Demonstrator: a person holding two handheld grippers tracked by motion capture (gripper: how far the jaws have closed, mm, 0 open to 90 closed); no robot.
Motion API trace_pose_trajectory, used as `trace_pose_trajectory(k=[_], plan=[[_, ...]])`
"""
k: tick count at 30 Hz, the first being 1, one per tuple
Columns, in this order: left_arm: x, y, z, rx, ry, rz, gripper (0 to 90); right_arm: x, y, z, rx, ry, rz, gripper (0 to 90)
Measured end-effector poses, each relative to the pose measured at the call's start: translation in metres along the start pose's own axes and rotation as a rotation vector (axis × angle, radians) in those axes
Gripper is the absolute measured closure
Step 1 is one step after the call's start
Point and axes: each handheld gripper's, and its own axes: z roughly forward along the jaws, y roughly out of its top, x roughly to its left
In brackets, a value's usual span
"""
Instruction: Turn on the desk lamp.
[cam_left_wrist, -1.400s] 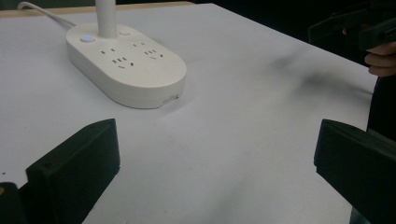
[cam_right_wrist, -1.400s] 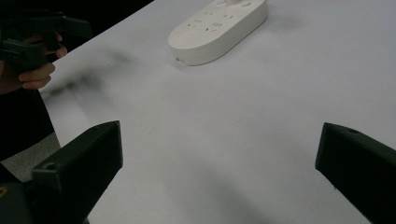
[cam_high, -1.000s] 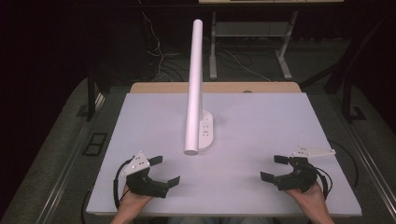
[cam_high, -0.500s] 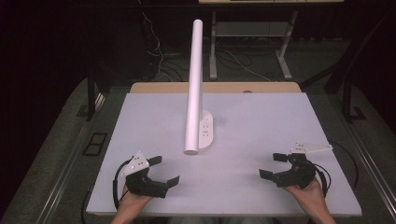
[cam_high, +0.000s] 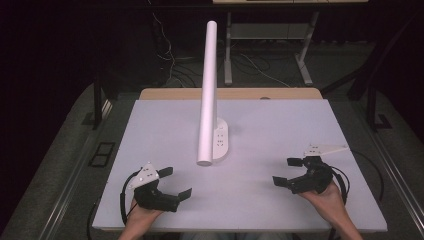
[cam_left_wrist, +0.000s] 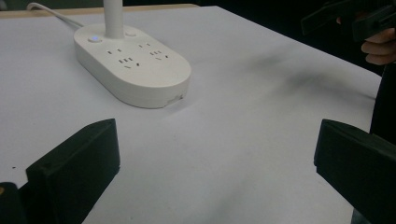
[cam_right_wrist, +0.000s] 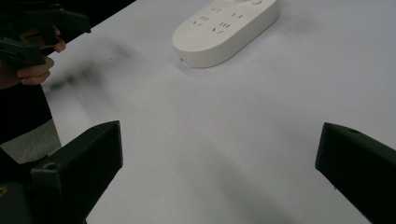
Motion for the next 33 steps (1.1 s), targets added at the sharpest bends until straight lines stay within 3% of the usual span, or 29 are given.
trace_pose_trajectory(k=[15, 33], plan=[[0.0, 0.0, 0.0, -0.006, -0.004, -0.005, 0.0, 0.006, 0.031, 0.016, 0.041, 0.002, -0.055, 0.3], [0.001, 0.0, -0.001, -0.007, 0.0, -0.003, 0.0, 0.0, 0.063, 0.038, 0.076, 0.001, -0.085, 0.3]])
